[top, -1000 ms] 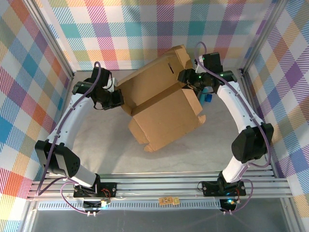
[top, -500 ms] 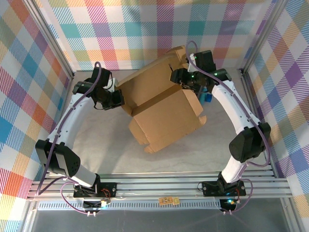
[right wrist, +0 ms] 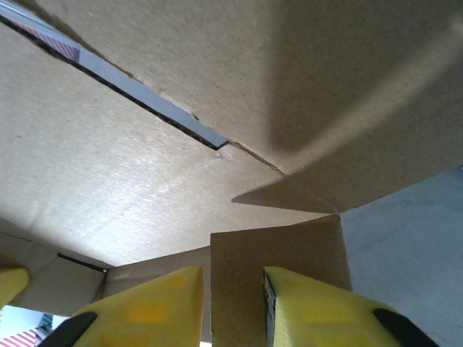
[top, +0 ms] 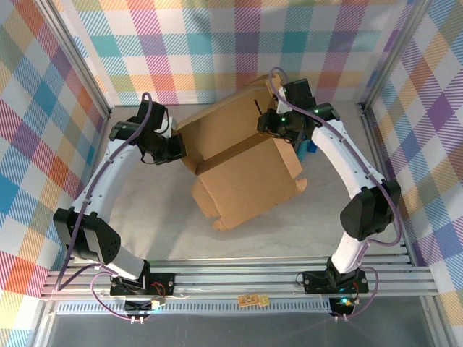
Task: Fold the paper box
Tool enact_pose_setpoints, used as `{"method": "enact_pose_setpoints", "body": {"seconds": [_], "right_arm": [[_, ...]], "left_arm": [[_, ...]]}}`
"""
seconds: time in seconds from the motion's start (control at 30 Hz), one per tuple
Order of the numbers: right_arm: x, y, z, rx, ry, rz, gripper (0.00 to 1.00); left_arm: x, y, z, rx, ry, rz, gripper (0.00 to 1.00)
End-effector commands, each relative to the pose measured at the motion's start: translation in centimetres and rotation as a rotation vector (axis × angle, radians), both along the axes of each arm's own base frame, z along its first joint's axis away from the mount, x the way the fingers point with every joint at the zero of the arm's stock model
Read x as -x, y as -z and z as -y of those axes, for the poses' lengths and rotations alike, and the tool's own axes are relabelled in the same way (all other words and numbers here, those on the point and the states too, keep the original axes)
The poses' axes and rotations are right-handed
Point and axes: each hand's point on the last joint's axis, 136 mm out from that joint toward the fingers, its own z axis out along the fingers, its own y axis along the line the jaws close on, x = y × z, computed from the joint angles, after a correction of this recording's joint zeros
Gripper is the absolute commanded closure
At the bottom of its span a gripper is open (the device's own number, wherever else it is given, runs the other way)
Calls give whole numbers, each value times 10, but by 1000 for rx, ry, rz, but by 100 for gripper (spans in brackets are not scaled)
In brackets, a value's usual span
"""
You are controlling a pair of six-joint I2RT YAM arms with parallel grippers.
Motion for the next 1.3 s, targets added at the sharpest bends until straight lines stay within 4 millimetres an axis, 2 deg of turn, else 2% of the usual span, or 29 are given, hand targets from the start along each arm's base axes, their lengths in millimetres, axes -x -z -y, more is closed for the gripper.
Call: {"method": "enact_pose_setpoints", "body": {"seconds": [0.0,0.13,0.23,0.3,0.37,0.53,0.7,0.8,1.03,1.17,1.27], "right_arm": [[9,23,2,71,-13,-53,75],[9,26,6,103,-6,-40,85],[10,20,4,135,-23,-23,94],[10,10,2,139,-38,1,96],[10,-10,1,124,-47,54,94],[9,-83,13,121,-44,286,84],[2,-125,36,52,57,379,82],[-3,-142,34,-24,83,394,81],[-33,-150,16,-95,95,365,80],[-53,-139,7,-97,96,332,79],[-60,-130,-1,-104,76,305,83]], "left_arm": [[-6,-22,5,54,-2,51,100],[-5,-22,5,54,-1,51,100],[-5,-22,4,54,-2,50,100],[-4,-23,5,55,-2,52,100],[-4,-22,4,54,0,49,100],[-1,-21,3,48,-1,46,100],[0,-21,3,49,-2,45,100],[0,-21,3,49,-2,46,100],[1,-21,4,58,-3,44,100],[2,-21,4,61,-6,45,100],[3,-22,3,61,-6,48,100]]}}
